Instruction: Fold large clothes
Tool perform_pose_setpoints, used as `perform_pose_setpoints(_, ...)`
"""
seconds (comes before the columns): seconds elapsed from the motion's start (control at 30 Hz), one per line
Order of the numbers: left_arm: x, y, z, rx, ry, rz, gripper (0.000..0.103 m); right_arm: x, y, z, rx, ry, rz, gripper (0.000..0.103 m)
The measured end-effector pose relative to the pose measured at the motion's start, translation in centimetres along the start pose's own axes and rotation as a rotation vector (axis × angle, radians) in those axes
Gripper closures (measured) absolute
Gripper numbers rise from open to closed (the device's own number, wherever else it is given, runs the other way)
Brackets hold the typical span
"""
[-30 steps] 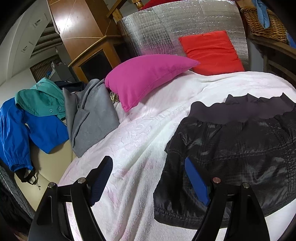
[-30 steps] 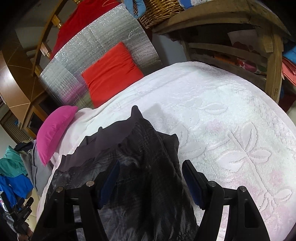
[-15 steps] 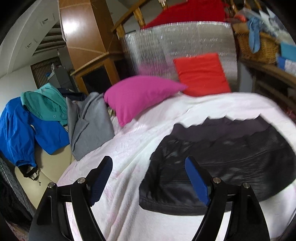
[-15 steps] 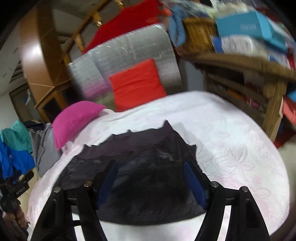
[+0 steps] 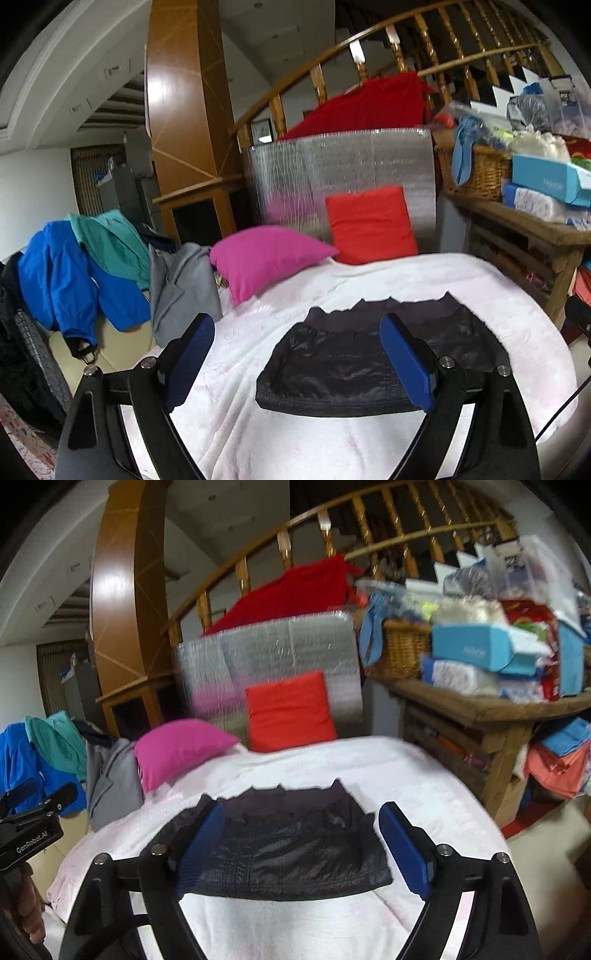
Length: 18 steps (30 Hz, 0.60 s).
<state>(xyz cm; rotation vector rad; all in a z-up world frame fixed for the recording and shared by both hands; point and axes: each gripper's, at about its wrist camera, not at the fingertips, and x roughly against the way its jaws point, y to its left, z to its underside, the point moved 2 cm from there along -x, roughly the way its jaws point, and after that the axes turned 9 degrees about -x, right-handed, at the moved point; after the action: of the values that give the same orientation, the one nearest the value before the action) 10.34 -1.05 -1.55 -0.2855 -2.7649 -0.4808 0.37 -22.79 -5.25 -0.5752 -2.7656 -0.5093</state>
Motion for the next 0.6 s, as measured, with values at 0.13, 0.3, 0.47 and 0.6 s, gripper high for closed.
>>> perform_pose_setpoints(0.13, 2.7, 0.3, -0.7, 0.026, -0.030, -0.007, 0.007, 3.4, 0.2, -0.7, 0.010, -0.073, 0.028, 0.009)
perform_pose_setpoints(0.3, 5.1, 0.7, -1.1, 0.046, -0.064, -0.033, 0.005, 5.9, 1.1, -1.1, 0.028, -0.095, 0.054, 0.001)
perform_pose_setpoints(0.47, 6.9, 1.1, -1.4, 0.056, -0.089, -0.046, 0.003, 7.3, 1.4, -1.0, 0.032, -0.109, 0.080, 0.001)
perform_pose_setpoints(0.6, 7.7, 1.4, -1.4, 0.060, -0.096, -0.038, 0.002, 7.7, 1.6, -0.9, 0.027, -0.117, 0.056, 0.001)
